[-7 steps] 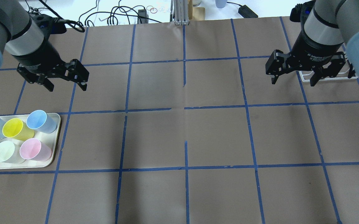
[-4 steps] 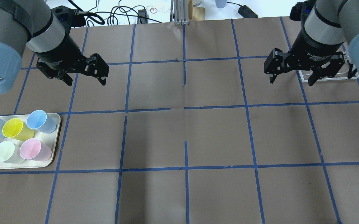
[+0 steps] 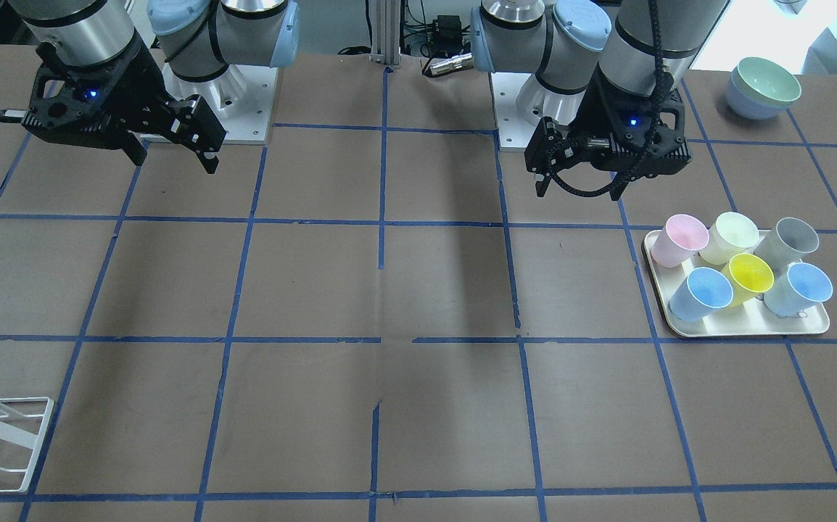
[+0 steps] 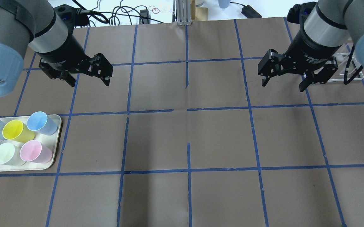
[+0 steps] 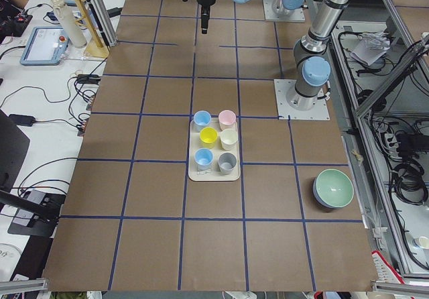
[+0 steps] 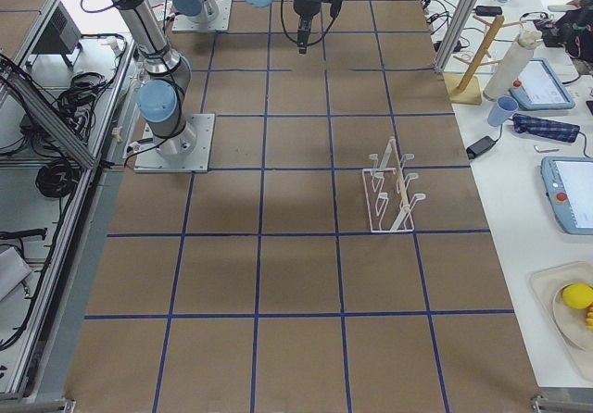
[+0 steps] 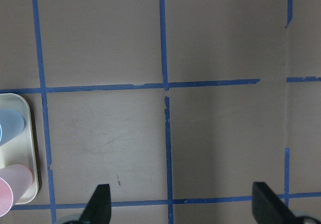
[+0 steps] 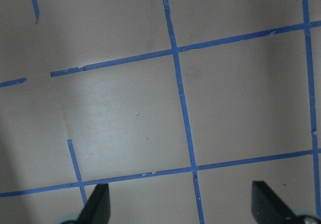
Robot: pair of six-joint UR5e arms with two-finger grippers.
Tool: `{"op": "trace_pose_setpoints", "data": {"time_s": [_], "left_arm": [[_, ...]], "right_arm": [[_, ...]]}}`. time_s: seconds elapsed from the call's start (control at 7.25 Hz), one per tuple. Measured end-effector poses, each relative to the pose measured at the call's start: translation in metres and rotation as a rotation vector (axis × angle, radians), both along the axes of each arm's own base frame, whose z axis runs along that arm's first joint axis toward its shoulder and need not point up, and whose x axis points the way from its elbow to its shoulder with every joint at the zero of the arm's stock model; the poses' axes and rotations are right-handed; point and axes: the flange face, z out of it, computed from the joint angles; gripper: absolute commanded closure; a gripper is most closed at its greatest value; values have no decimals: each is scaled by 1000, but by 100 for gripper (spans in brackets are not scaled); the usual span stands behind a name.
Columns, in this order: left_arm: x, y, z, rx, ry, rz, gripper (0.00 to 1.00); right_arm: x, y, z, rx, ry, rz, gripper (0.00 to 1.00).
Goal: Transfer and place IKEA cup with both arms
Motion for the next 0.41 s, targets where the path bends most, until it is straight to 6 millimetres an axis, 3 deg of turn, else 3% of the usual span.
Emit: {"op": "trace_pose_setpoints", "data": {"time_s": [0.41], "left_arm": [[0,0,0,-1,-1,-2,0]], "right_arm": [[-4,4,3,-2,46,3,0]]}}
